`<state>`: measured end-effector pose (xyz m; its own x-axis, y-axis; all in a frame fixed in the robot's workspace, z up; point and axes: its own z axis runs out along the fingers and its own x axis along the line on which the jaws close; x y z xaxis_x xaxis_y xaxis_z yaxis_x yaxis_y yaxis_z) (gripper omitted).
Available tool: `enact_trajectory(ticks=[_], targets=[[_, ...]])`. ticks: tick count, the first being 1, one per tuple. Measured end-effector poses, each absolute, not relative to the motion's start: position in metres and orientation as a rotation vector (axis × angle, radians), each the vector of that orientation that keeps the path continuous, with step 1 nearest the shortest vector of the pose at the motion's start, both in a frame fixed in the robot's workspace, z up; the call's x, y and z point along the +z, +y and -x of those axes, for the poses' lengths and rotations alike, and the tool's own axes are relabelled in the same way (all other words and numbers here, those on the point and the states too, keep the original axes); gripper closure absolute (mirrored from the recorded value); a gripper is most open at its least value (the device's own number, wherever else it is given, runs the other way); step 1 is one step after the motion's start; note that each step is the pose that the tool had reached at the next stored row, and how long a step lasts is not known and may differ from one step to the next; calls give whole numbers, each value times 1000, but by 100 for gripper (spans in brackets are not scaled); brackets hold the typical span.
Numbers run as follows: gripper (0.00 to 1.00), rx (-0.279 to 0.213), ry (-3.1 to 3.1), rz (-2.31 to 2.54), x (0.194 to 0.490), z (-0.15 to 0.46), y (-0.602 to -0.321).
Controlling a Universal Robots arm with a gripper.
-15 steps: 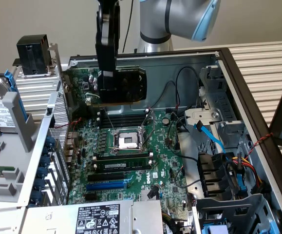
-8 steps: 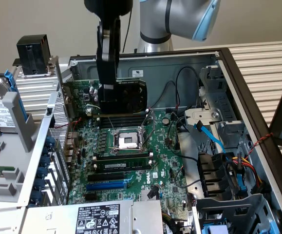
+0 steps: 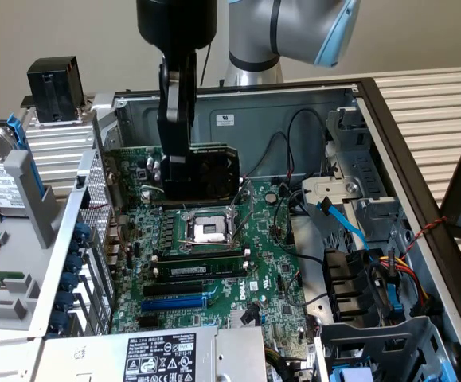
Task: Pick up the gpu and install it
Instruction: 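Insert the gpu into the slot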
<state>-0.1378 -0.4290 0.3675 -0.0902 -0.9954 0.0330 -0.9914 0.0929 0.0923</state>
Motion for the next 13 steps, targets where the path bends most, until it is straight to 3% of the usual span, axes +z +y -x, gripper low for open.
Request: enact_trajectory(ticks=[13], targets=[[73,-70,-2258,-2057,344,141,-448]])
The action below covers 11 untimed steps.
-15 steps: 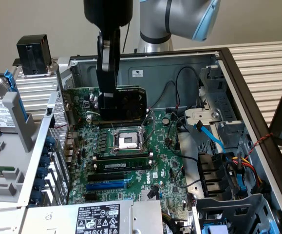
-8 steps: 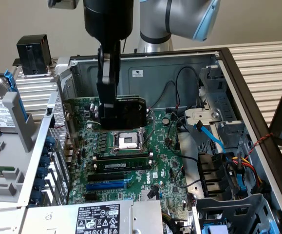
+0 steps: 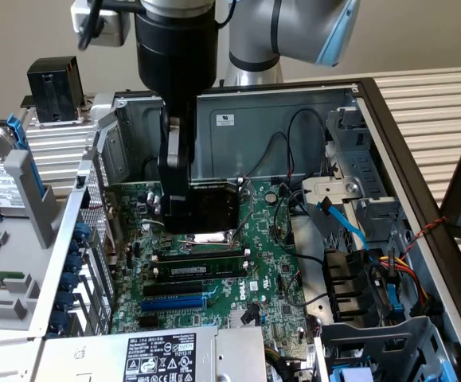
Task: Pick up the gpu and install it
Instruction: 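Insert the gpu into the slot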
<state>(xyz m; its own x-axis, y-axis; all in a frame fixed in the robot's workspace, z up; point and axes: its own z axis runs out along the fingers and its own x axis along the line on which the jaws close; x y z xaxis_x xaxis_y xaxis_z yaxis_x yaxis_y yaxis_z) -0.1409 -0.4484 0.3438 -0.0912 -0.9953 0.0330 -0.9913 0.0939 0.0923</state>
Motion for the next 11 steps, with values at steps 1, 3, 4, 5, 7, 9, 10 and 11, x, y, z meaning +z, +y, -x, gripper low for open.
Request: enact_trajectory(ticks=[1,3,4,5,7,9,10,11], targets=[[73,-70,-2257,-2057,342,142,-448],[73,-70,-2258,-2057,338,143,-448],[73,-69,-2258,-2058,337,144,-448],[73,-67,-2260,-2059,336,144,-448],[73,-51,-2268,-2066,335,145,-448],[73,-40,-2275,-2072,334,145,-448],[73,-40,-2274,-2072,334,145,-448],[73,-40,-2274,-2072,334,145,-448]])
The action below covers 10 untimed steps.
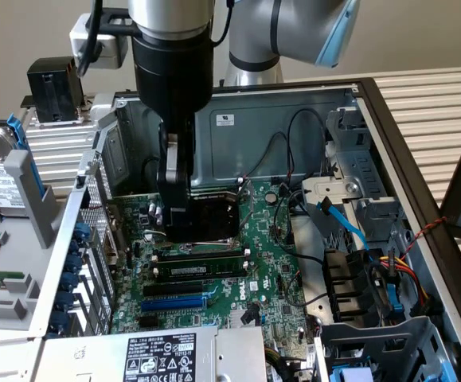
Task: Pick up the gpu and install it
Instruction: 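Insert the gpu into the slot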
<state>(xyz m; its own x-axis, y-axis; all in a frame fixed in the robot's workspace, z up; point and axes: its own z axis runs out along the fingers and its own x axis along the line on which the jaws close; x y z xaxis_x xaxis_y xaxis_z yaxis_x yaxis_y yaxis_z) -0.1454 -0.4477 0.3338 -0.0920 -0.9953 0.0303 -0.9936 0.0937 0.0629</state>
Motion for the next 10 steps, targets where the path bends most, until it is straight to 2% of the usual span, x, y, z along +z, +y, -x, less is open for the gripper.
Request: enact_trajectory(ticks=[10], targets=[[73,-39,-2275,-2073,324,153,-443]])
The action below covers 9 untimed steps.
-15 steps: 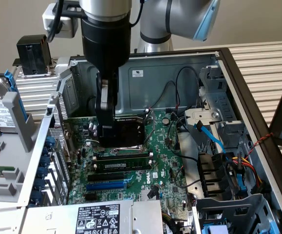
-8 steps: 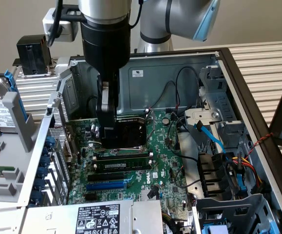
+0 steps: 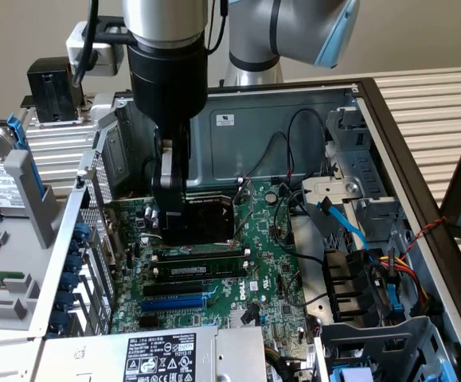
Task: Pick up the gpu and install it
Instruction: 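Insert the gpu into the slot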
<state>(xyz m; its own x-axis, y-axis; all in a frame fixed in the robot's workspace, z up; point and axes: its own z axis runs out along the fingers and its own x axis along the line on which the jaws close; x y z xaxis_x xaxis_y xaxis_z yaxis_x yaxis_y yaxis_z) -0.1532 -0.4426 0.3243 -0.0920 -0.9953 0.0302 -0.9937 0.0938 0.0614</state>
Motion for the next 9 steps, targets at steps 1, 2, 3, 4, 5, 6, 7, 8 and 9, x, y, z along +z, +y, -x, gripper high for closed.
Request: enact_trajectory(ticks=[1,2,3,4,5,6,7,8,9], targets=[[73,-39,-2275,-2073,322,154,-441],[73,-39,-2275,-2073,321,155,-441],[73,-38,-2275,-2073,319,155,-441],[73,-38,-2275,-2073,317,156,-441],[73,-38,-2276,-2073,315,157,-441],[73,-38,-2276,-2073,313,157,-442],[73,-38,-2276,-2073,312,157,-442],[73,-38,-2276,-2073,310,157,-443],[73,-39,-2276,-2073,308,158,-444]])
